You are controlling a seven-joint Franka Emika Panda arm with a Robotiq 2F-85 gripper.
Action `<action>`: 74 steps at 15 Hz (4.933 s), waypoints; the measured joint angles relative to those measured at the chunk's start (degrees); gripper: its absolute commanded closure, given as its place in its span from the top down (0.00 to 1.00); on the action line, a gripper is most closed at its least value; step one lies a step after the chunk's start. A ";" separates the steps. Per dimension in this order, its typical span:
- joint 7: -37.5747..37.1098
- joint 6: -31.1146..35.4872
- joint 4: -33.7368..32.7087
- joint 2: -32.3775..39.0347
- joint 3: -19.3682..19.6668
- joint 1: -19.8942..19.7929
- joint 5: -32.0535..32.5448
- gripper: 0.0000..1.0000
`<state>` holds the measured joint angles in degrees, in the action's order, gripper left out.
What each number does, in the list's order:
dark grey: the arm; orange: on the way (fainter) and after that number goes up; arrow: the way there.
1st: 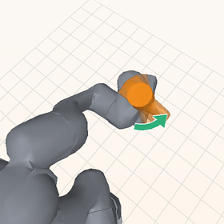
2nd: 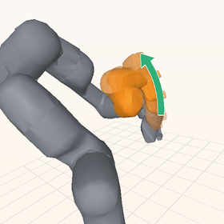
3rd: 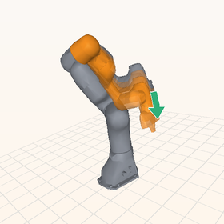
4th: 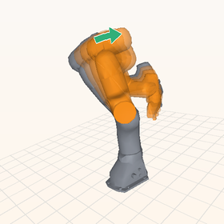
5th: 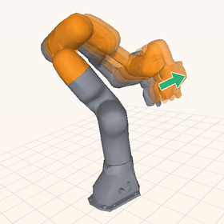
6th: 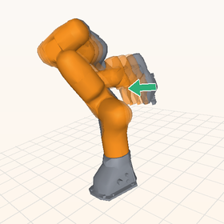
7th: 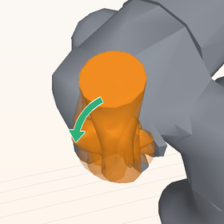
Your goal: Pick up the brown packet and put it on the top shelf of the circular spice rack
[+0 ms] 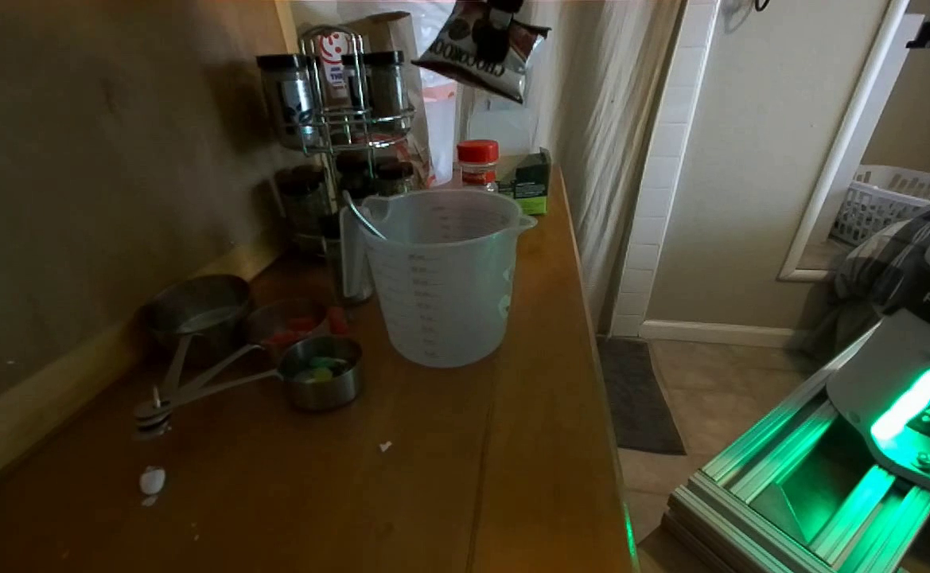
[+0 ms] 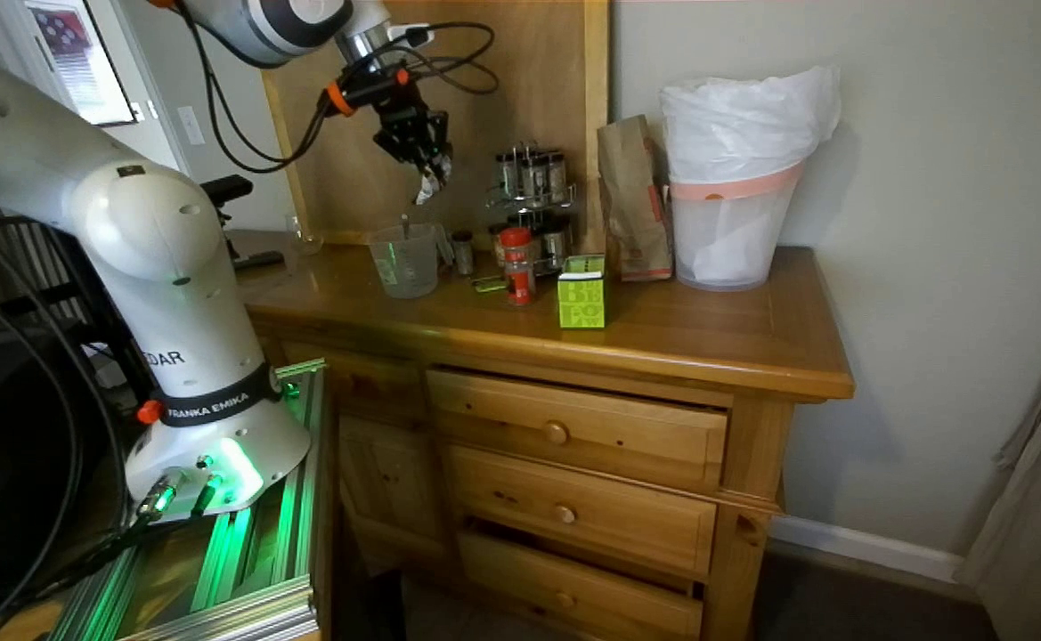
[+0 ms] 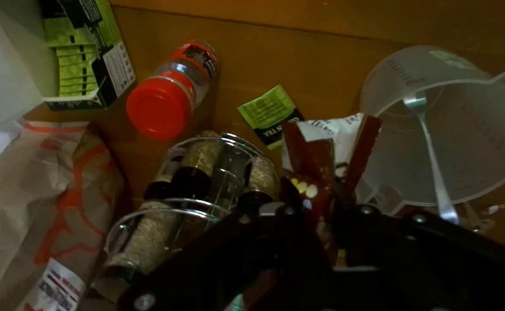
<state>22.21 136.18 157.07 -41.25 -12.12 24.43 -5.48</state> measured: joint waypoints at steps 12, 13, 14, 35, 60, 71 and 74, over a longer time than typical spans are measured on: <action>3.70 2.49 -3.57 0.18 -4.42 5.41 9.73 0.05; 4.98 2.49 -4.89 1.27 -4.60 5.41 11.61 0.05; 6.33 2.49 -6.18 2.58 -4.65 5.39 13.47 0.05; -4.36 14.16 -14.51 23.51 -11.48 -5.55 44.46 0.05; -22.90 13.79 -16.92 31.50 -13.22 -9.22 75.00 0.05; -22.63 13.79 -18.72 34.65 -10.89 -7.23 73.95 0.79; -22.35 13.79 -18.99 32.86 -10.83 -6.35 71.97 1.00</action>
<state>-0.14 149.97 138.08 -8.39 -22.96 18.08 66.49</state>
